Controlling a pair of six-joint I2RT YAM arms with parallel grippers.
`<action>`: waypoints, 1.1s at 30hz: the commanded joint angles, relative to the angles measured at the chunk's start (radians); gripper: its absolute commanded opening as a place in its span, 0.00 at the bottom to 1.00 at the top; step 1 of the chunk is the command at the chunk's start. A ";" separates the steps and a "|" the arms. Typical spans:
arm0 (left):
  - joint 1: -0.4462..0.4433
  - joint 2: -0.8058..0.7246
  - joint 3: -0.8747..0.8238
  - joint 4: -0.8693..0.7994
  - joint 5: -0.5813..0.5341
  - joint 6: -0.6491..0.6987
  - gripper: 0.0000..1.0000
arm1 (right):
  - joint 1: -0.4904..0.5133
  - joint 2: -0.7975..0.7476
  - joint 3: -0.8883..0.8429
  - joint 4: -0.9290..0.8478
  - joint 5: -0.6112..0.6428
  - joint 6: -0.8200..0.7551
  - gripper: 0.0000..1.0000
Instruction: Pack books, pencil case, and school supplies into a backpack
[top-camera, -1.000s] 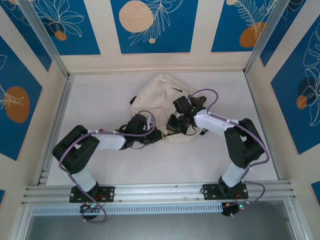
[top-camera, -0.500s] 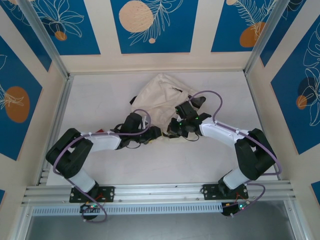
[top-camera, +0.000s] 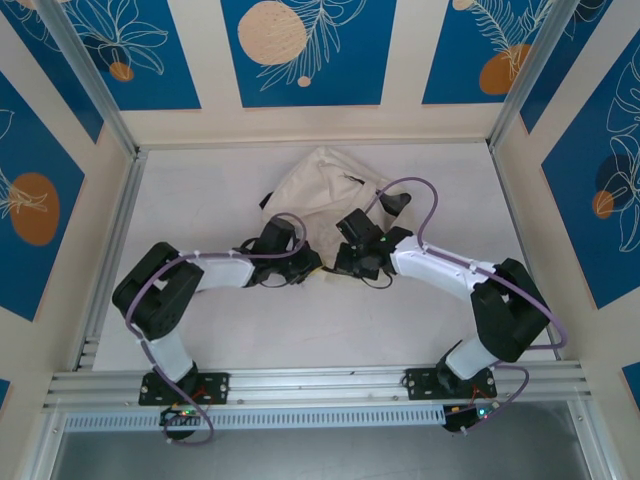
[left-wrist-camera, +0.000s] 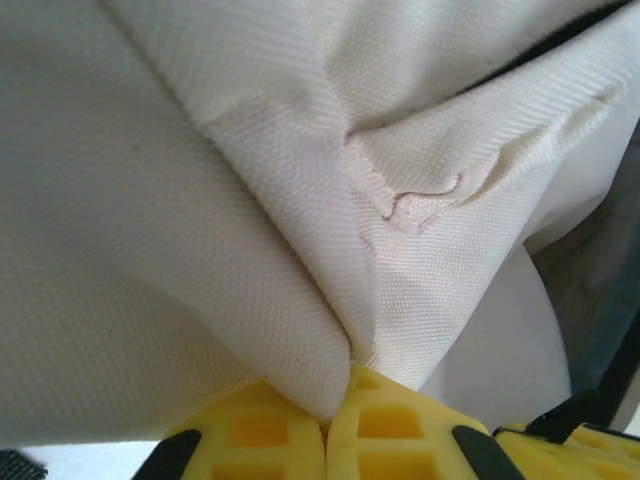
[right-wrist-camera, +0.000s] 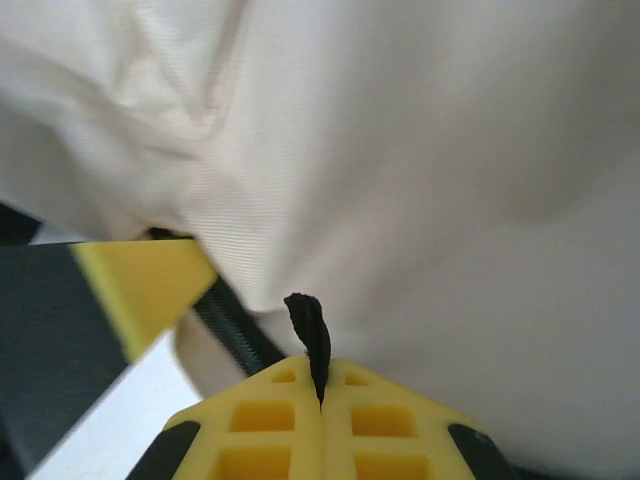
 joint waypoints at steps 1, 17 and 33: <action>0.020 0.024 0.002 -0.046 -0.081 -0.007 0.00 | 0.003 -0.055 0.006 -0.247 0.221 0.082 0.00; 0.082 -0.027 -0.018 -0.059 -0.044 0.102 0.00 | -0.019 -0.029 0.014 0.132 -0.178 -0.148 0.00; 0.435 -0.091 0.122 -0.347 0.038 0.545 0.07 | -0.084 0.296 0.473 -0.027 -0.081 -0.309 0.72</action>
